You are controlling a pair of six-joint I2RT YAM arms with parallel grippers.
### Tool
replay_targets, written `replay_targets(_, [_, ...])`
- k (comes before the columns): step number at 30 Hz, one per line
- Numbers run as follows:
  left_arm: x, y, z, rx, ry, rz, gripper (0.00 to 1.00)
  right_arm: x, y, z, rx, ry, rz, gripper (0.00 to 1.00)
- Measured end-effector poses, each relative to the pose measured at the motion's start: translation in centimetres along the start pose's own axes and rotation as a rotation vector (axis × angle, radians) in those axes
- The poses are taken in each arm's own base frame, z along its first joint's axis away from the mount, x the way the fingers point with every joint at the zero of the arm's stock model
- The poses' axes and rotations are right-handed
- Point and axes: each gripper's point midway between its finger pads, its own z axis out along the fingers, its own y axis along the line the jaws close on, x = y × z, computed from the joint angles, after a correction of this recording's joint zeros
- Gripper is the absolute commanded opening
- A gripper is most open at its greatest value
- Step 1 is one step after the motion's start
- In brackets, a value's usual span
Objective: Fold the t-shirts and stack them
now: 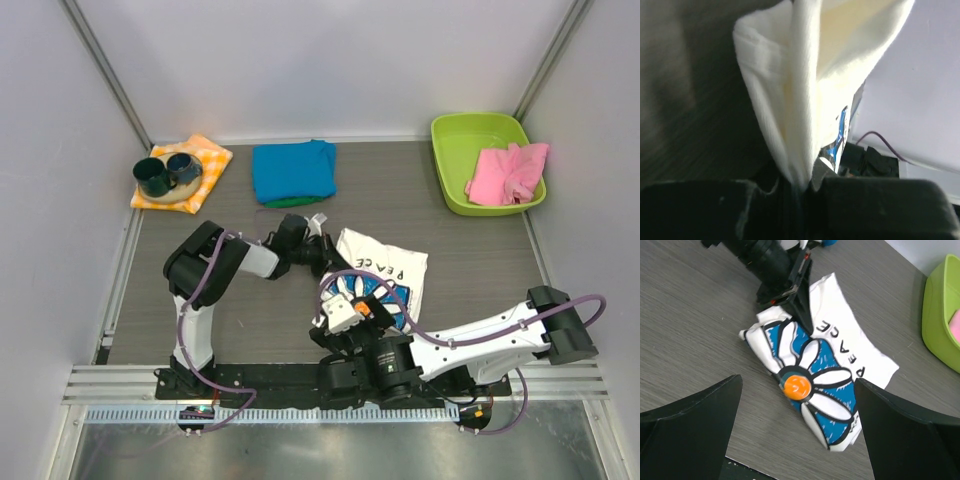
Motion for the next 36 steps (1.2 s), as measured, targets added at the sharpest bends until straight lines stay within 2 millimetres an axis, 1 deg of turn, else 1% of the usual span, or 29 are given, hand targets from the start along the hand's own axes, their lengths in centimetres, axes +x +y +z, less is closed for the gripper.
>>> replay_targets(2, [-1.7, -1.1, 0.7, -0.032, -0.008, 0.052, 0.00, 0.0, -0.1, 0.1, 0.012, -0.005, 0.022, 1.00])
replay_targets(7, [-5.9, -4.6, 1.7, -0.088, -0.038, 0.166, 0.00, 0.8, -0.3, 0.4, 0.026, -0.006, 0.049, 1.00])
replay_targets(10, [-8.4, -6.0, 2.4, -0.112, -0.049, 0.214, 0.00, 1.5, -0.5, 0.5, 0.034, -0.007, 0.059, 1.00])
replay_targets(13, [-10.8, -6.1, 3.3, -0.147, -0.057, 0.227, 0.00, 2.2, -0.9, 0.5, 0.036, -0.007, 0.081, 1.00])
replay_targets(18, [-14.5, -5.1, 4.9, -0.202, -0.058, 0.221, 0.00, 2.4, -1.7, 0.4, 0.030, -0.017, 0.153, 1.00])
replay_targets(20, [-15.8, -4.7, 5.4, -0.220, -0.059, 0.213, 0.00, 2.4, -1.9, 0.4, 0.036, -0.023, 0.200, 1.00])
replay_targets(22, [-17.1, -4.4, 5.8, -0.231, -0.065, 0.211, 0.00, 2.7, -2.6, 0.6, 0.065, -0.022, 0.264, 1.00])
replay_targets(24, [-18.4, -4.4, 5.8, -0.240, -0.076, 0.211, 0.00, 3.2, -4.0, 1.4, 0.128, -0.005, 0.328, 1.00])
replay_targets(25, [-19.0, -4.5, 5.6, -0.246, -0.083, 0.207, 0.00, 3.5, -5.2, 2.2, 0.177, 0.008, 0.356, 1.00])
replay_targets(28, [-20.9, -4.9, 4.8, -0.251, -0.114, 0.203, 0.00, 4.4, -9.4, 4.4, 0.358, 0.045, 0.420, 1.00])
replay_targets(31, [-22.6, -5.6, 3.5, -0.251, -0.149, 0.201, 0.00, 4.9, -14.4, 6.5, 0.570, 0.076, 0.472, 1.00])
replay_targets(33, [-23.8, -6.1, 2.6, -0.248, -0.174, 0.201, 0.00, 4.7, -17.1, 7.9, 0.678, 0.097, 0.490, 1.00])
replay_targets(36, [-24.9, -6.3, 1.5, -0.246, -0.198, 0.201, 0.00, 5.0, -20.0, 10.2, 0.771, 0.139, 0.548, 1.00])
